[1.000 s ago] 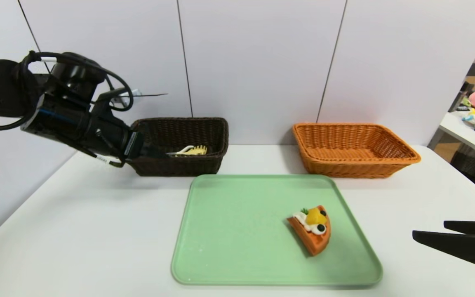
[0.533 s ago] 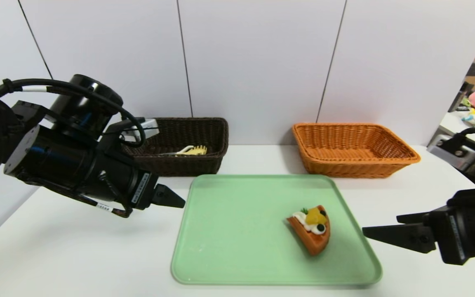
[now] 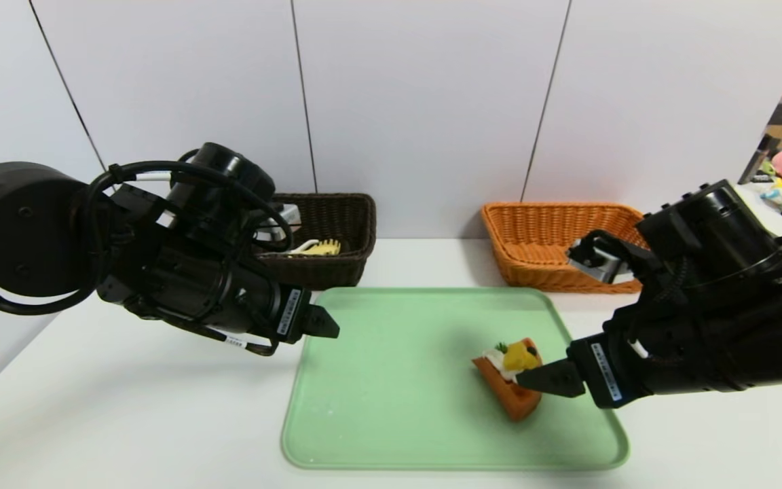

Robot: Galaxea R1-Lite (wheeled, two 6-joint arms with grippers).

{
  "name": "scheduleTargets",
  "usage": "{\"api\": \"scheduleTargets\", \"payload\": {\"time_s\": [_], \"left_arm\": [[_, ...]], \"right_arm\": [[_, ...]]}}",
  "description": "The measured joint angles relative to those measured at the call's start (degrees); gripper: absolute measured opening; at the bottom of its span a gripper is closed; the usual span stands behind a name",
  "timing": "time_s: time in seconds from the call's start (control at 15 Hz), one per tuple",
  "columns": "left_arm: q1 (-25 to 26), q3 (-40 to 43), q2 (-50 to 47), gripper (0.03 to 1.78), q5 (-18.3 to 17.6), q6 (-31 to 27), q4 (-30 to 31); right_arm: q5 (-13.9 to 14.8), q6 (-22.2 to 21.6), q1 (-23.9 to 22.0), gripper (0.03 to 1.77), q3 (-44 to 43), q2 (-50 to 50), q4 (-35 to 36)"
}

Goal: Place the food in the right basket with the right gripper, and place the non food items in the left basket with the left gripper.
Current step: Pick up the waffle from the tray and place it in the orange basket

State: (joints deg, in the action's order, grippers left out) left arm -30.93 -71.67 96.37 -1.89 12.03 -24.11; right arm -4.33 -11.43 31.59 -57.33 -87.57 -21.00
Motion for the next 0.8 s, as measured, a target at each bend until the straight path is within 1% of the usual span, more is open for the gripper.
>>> {"api": "scheduleTargets", "payload": {"time_s": [0.07, 0.27, 0.47, 0.67, 0.8], "left_arm": [[-0.2, 0.0, 0.3, 1.69, 0.0, 0.0, 0.0], [-0.5, 0.1, 0.7, 1.69, -0.1, 0.1, 0.0], [-0.9, 0.4, 1.2, 1.69, -0.1, 0.1, 0.1], [-1.0, 0.2, 1.5, 1.69, -0.1, 0.1, 1.1], [-1.1, 0.4, 1.7, 1.69, -0.2, 0.1, 1.5]], "right_arm": [[0.5, -0.8, 0.5, 1.71, -0.4, -1.4, 0.1], [4.1, -1.1, 1.5, 1.71, -1.0, -5.0, 0.2], [6.9, -1.3, 2.9, 1.71, -1.5, -7.7, 0.5], [7.5, -2.8, 3.8, 1.71, -2.3, -10.0, 0.8], [8.6, -3.2, 3.9, 1.71, -2.5, -11.6, 0.8]]}}
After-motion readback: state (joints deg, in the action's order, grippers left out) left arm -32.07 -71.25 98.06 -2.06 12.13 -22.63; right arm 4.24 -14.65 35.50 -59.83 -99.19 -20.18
